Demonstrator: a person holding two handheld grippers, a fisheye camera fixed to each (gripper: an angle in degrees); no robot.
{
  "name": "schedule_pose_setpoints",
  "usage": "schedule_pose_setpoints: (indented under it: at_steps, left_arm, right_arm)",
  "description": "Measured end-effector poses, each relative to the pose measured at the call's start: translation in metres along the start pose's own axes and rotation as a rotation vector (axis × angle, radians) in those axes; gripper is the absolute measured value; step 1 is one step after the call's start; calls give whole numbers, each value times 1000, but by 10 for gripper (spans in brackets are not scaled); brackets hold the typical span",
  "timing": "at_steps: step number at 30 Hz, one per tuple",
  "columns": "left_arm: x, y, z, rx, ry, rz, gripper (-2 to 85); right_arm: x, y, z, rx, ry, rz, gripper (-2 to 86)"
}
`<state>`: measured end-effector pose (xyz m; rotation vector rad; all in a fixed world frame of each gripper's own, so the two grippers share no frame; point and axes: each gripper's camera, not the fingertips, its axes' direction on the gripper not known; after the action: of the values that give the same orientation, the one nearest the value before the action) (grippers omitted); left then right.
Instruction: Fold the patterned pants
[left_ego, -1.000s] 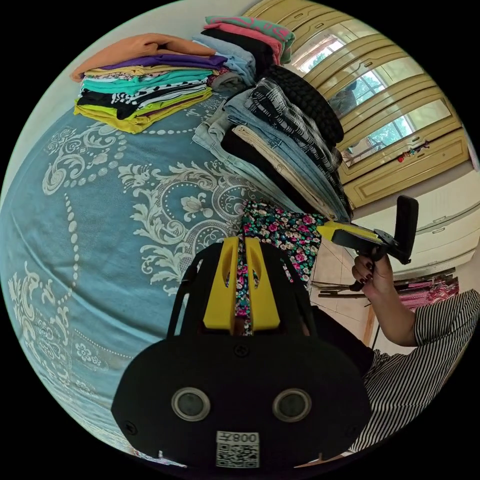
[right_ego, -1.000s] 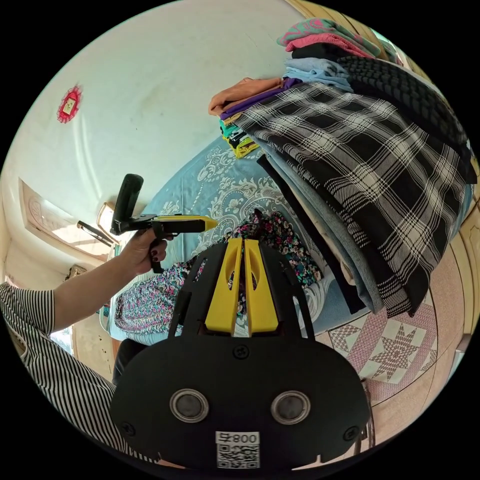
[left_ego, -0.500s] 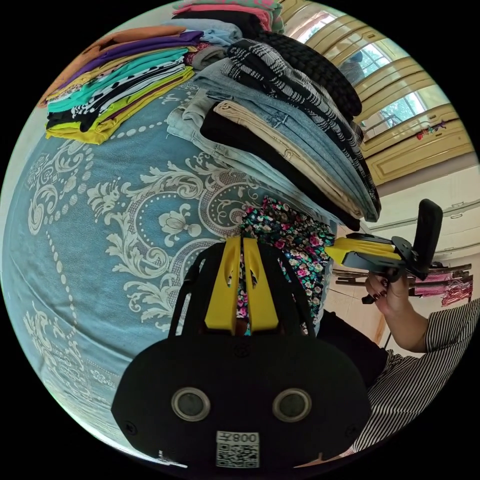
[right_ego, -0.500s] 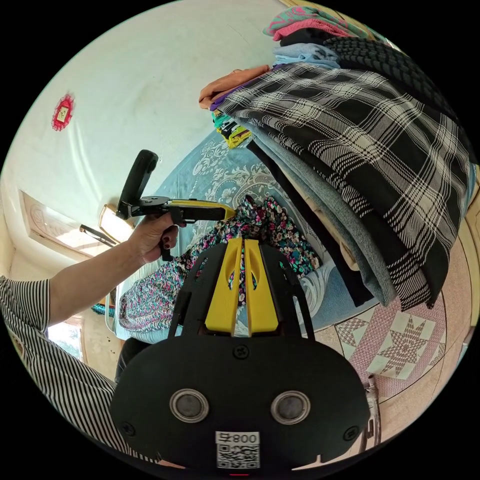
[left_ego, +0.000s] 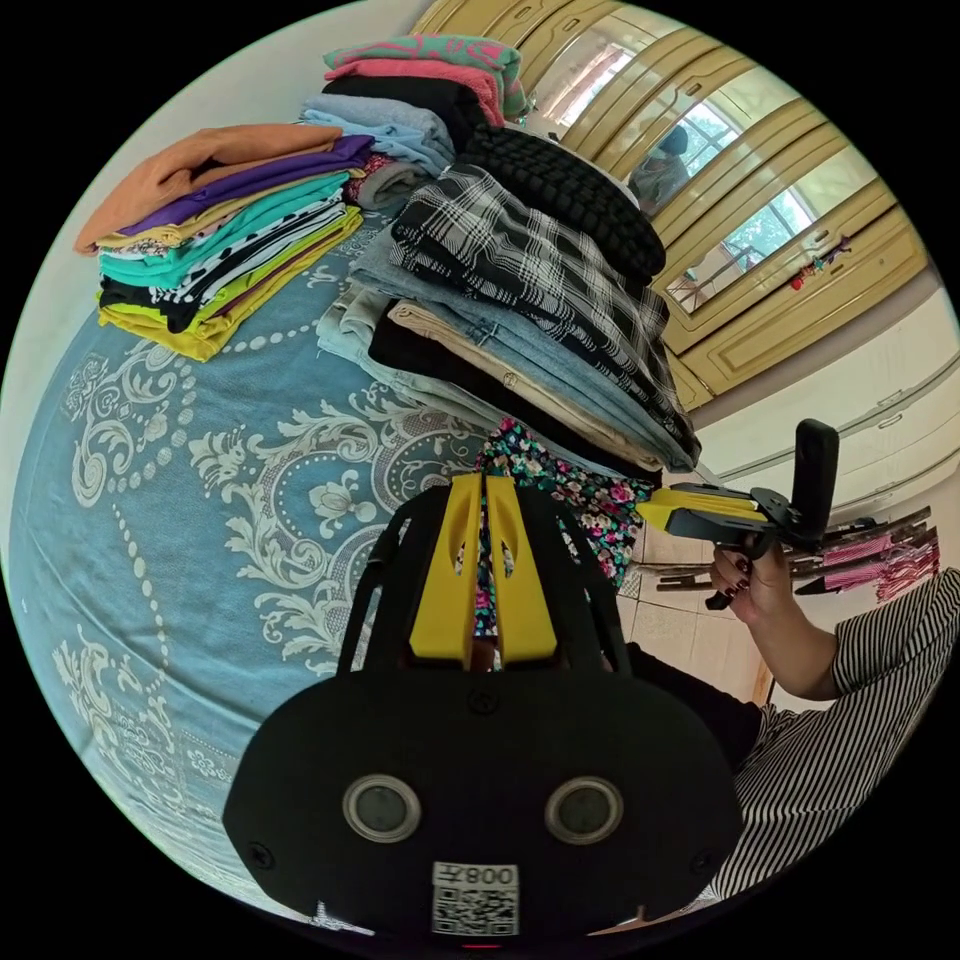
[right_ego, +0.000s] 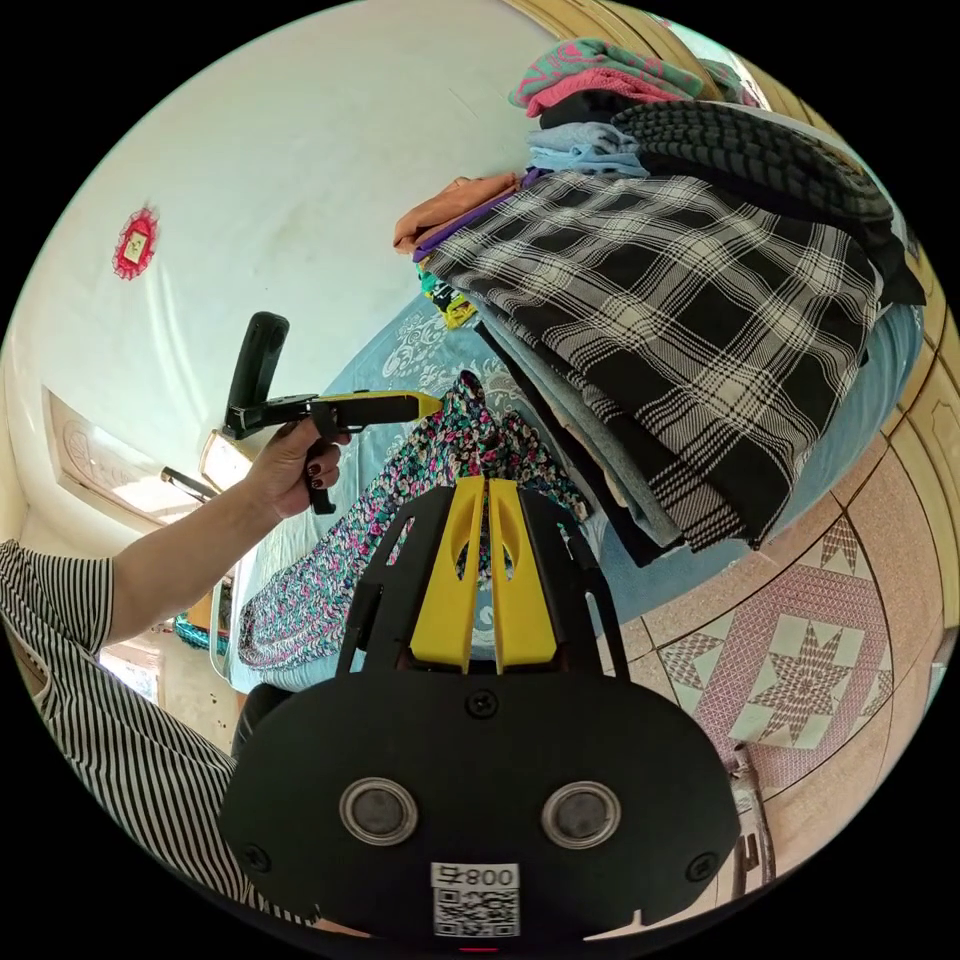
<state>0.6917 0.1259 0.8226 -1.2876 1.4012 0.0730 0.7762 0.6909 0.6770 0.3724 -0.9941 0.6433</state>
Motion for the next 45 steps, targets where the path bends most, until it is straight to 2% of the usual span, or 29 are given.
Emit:
schedule_pose_setpoints:
  at_steps: [11, 22, 30, 36, 40, 45]
  left_arm:
    - [1, -41, 52, -118, -41, 0, 5]
    - [-2, -54, 59, -126, -45, 5, 9]
    - [-12, -46, 43, -46, 20, -50, 9]
    - [-19, -27, 26, 28, 44, -83, 8]
    - [-23, -19, 25, 8, 81, -93, 8]
    - [-21, -8, 20, -8, 74, -79, 7]
  right_arm:
    - [41, 0, 4, -79, 56, 42, 2]
    - [62, 0, 6, -102, 19, 84, 2]
    - [67, -1, 1, -98, -34, 103, 3]
    - [54, 2, -4, -90, 42, 92, 1]
    - [33, -3, -2, -59, 19, 52, 1]
    - [5, -12, 14, -47, 89, -30, 0]
